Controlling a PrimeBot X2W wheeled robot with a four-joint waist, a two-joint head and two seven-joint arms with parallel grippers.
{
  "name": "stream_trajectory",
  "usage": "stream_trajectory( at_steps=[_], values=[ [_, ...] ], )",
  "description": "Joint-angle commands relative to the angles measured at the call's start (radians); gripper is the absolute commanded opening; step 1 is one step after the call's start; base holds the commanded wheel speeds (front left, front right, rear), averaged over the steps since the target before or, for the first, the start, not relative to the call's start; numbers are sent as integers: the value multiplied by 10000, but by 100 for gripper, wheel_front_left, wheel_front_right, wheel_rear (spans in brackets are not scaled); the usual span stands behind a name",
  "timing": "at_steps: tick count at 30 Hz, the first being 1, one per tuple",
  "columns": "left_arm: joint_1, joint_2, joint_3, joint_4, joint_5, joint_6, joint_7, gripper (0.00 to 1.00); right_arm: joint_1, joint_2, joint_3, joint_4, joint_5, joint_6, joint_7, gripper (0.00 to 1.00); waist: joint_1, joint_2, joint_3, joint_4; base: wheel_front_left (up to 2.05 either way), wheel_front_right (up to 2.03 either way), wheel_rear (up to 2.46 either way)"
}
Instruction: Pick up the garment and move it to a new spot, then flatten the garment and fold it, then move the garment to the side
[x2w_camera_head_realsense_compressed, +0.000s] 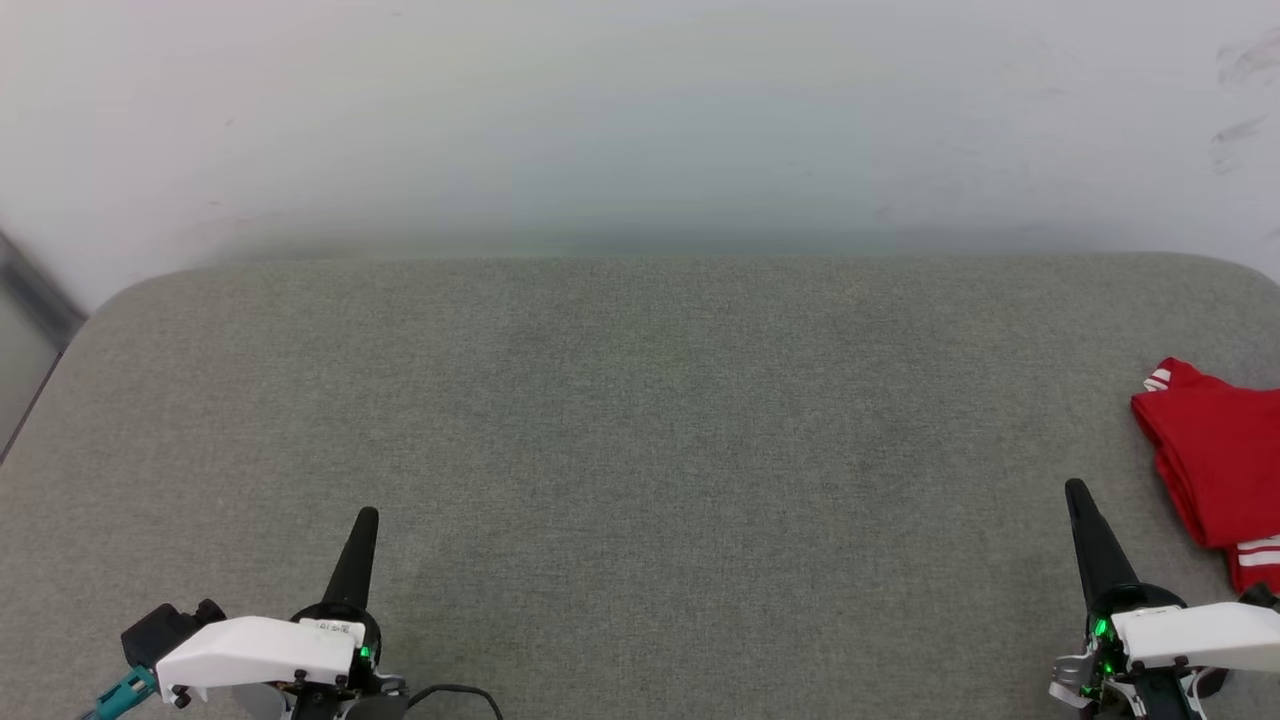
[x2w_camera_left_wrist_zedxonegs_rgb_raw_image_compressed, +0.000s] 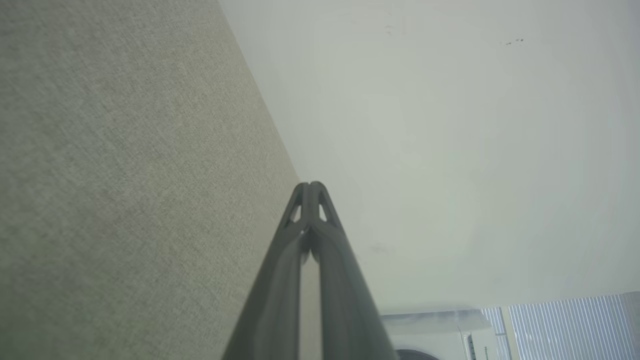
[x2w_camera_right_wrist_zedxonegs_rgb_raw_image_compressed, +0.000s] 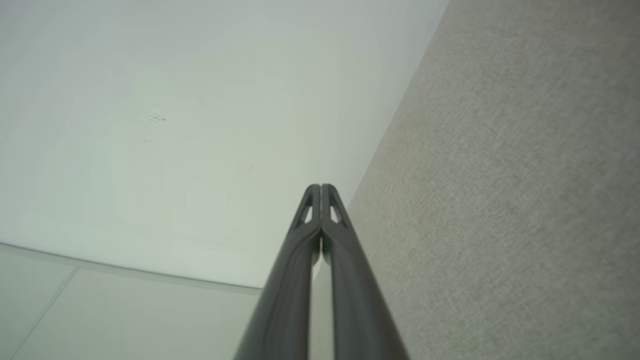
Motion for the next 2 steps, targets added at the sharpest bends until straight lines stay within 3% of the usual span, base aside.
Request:
stream_trajectory(
  at_steps=[1,2],
  values=[
    [-231,28,46,-20,-233,-52,66,0,-231,4,7,-12,232,1,64,0,0,0,4,-9,0,0,0],
    [-248,27,60,-11,-325,-67,92,0,-240,4,7,0,318,1,77,0,0,0,8,-16,0,0,0]
  ],
)
